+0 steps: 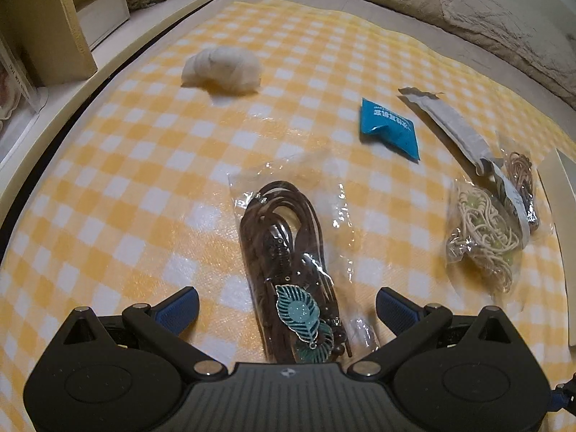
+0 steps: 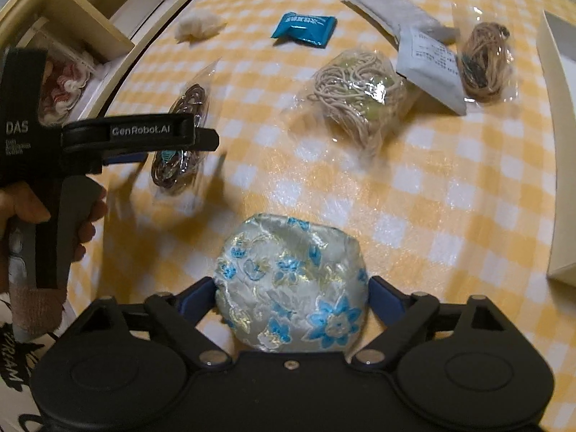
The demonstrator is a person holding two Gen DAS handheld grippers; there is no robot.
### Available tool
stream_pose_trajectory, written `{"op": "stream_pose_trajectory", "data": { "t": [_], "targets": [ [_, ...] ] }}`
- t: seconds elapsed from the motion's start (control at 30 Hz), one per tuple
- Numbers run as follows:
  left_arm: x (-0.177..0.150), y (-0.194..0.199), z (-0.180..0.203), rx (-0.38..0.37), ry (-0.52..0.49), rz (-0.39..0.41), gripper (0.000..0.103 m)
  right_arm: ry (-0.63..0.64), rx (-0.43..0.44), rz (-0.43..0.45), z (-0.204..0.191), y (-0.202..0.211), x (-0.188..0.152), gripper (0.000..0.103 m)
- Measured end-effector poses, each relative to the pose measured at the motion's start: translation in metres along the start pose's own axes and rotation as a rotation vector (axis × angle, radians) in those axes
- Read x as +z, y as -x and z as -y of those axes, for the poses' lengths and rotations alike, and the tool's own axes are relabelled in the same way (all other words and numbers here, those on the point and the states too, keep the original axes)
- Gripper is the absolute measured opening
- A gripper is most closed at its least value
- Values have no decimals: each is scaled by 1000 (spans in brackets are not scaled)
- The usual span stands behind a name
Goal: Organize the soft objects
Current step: 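Grasp the bagged brown cord with the left gripper while the right holds the pouch, then carry both items into the white box and open both grippers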
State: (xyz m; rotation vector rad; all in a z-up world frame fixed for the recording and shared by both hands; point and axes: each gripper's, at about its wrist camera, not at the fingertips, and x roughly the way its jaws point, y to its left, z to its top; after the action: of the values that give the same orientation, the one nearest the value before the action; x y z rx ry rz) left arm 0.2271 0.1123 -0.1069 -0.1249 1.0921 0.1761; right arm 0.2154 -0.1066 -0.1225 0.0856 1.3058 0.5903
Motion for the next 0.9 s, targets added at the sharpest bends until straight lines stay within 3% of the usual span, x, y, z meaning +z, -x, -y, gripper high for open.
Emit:
{"op": "stream_pose_trajectory", "data": {
  "t": [0.07,0.23,0.43,0.53,0.9],
  "targets": [
    [-1,0,0,5,0,6,99,13,-6,-1,-2,1,1,79],
    [-3,5,5,14,-53,46,72,44,-20,5,-7,5,0,68],
    [-3,13,7,-12,-85,68,50,62,-25,44,-9,16,1,66],
    [-1,20,11,-26,-93,97,45,59,-29,82,-6,28,2,66],
    [14,70,49,-116,-113,272,44,15,-49,276,13,85,12,66]
  ]
}}
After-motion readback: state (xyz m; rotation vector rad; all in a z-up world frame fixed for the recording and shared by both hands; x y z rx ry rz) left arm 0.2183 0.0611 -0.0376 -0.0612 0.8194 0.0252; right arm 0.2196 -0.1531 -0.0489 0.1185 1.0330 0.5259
